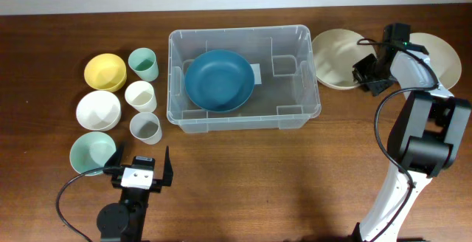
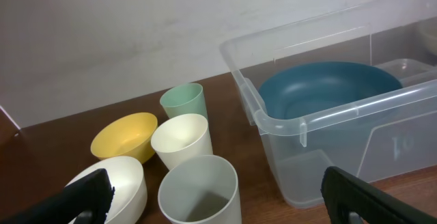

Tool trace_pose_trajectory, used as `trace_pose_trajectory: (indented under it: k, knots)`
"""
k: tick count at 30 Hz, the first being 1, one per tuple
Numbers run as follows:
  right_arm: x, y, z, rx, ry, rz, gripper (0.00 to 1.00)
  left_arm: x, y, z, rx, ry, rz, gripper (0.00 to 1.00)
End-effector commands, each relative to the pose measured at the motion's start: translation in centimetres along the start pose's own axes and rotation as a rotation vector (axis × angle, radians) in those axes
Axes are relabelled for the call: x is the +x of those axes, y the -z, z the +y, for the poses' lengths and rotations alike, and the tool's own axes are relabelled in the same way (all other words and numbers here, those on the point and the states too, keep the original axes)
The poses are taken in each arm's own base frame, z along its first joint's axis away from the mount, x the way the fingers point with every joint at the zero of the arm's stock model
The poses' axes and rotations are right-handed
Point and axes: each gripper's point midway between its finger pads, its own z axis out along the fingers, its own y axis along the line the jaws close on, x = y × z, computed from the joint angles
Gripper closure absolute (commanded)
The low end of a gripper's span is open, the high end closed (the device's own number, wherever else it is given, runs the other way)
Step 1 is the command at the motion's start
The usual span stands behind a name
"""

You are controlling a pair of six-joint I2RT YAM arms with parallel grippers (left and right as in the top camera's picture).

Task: Pack container
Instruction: 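Lower the right gripper onto the rim of the front cream bowl, then grip the cream bowl rim and lift it up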

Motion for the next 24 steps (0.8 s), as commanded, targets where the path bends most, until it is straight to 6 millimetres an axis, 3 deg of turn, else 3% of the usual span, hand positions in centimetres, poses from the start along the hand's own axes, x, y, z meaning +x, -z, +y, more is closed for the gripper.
trace_pose_trajectory:
  k: [1,6,13,20,24]
  knots:
    - [0.5,-0.5,-0.1,0.005,-0.003,0.015,0.96,0.3,0.0,0.1,-0.005,-0.004,0.011,0.00]
    - [0.4,-0.5,0.1,-0.008,-0.002,0.015,0.96,0.3,0.0,0.1,-0.005,-0.004,0.011,0.00]
    - [-0.5,0.7,3.2,-0.134,0.015,0.010,0.96,0.3,0.0,0.1,-0.005,-0.004,0.011,0.00]
    - [-2.8,5.2,6.6,-0.215,0.037,-0.060,0.96,0.3,0.0,0.1,-0.005,-0.004,0.011,0.00]
    - [-3.0,8.4,9.2,-0.321,0.059,-0.033,0.96,0.3,0.0,0.1,-0.005,-0.004,0.011,0.00]
